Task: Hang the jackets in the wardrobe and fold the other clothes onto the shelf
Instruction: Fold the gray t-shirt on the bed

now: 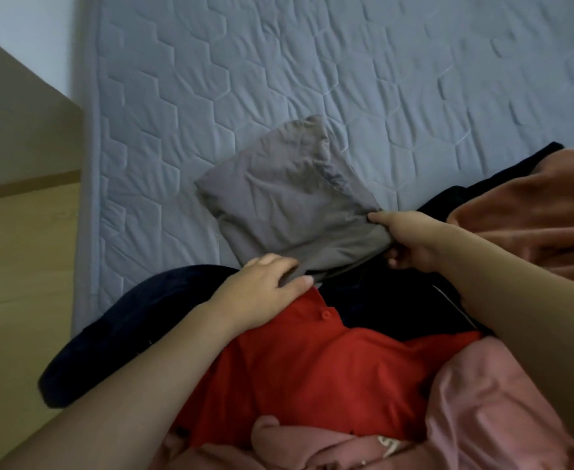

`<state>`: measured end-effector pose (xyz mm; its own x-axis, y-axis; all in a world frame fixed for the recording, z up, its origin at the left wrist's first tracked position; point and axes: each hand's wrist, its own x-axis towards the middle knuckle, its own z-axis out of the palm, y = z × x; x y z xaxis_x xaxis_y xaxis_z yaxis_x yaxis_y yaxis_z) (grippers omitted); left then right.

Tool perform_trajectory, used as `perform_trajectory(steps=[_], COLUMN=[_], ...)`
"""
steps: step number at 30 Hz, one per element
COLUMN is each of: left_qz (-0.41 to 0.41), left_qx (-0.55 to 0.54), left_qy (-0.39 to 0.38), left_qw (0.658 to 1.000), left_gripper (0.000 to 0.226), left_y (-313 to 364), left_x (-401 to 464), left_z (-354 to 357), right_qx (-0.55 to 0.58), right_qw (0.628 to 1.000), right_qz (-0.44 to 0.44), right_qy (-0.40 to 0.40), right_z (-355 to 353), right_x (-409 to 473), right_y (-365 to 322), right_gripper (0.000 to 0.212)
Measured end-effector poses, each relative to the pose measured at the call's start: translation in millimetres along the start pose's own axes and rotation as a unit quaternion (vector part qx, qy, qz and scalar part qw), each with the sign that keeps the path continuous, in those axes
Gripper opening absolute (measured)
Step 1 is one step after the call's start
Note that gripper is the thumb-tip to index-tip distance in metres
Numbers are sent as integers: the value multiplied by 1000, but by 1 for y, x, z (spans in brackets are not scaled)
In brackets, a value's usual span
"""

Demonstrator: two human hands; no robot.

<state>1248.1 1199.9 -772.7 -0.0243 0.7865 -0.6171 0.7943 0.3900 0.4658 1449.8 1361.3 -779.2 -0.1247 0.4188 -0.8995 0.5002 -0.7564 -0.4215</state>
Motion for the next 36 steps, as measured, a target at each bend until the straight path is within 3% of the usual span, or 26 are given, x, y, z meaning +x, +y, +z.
perform_trajectory(steps=[3, 8, 11, 13, 14, 17, 19, 23, 25, 27, 31, 36], left_qz=[-29, -6, 95, 182, 215, 242, 201, 127, 127, 145, 192, 315], left_qx=[56, 104, 71, 155, 221, 330, 320, 238, 241, 245, 266, 350], left_qy=[73, 142, 93, 75, 93, 151, 170, 207, 199, 182, 158, 115], left_qw=[995, 984, 989, 968, 947, 900, 910, 940, 941, 941, 931, 875], left_gripper=[38, 33, 72, 96, 95, 63, 54, 61, 45, 27, 16, 22], left_y=[12, 11, 6, 6, 7, 13, 15, 13, 9, 5, 5, 18], left_x=[-3, -22, -44, -58, -64, -73, -74, -74, -77, -82, -91, -110], left_z=[-3, -34, -53, -60, -63, -67, -63, -50, -45, -41, -41, -35], right_qx=[44, 84, 77, 63, 58, 49, 36, 4, -7, -12, -12, -27], right_qw=[998, 996, 996, 996, 997, 997, 998, 998, 998, 997, 996, 993], right_qz=[37, 34, 47, 56, 58, 54, 53, 56, 52, 51, 48, 85], right_qy=[-34, -2, -7, 0, 3, 19, 14, 21, 38, 50, 77, 81], right_z=[0, 1, 4, 4, 3, 5, 10, 15, 15, 15, 15, 9], right_x=[-9, -16, -24, -30, -34, -43, -49, -58, -60, -62, -62, -66], right_y=[-10, -24, -33, -36, -36, -38, -39, -37, -36, -34, -24, -2], right_gripper=[20, 16, 18, 19, 19, 18, 21, 25, 26, 26, 25, 26])
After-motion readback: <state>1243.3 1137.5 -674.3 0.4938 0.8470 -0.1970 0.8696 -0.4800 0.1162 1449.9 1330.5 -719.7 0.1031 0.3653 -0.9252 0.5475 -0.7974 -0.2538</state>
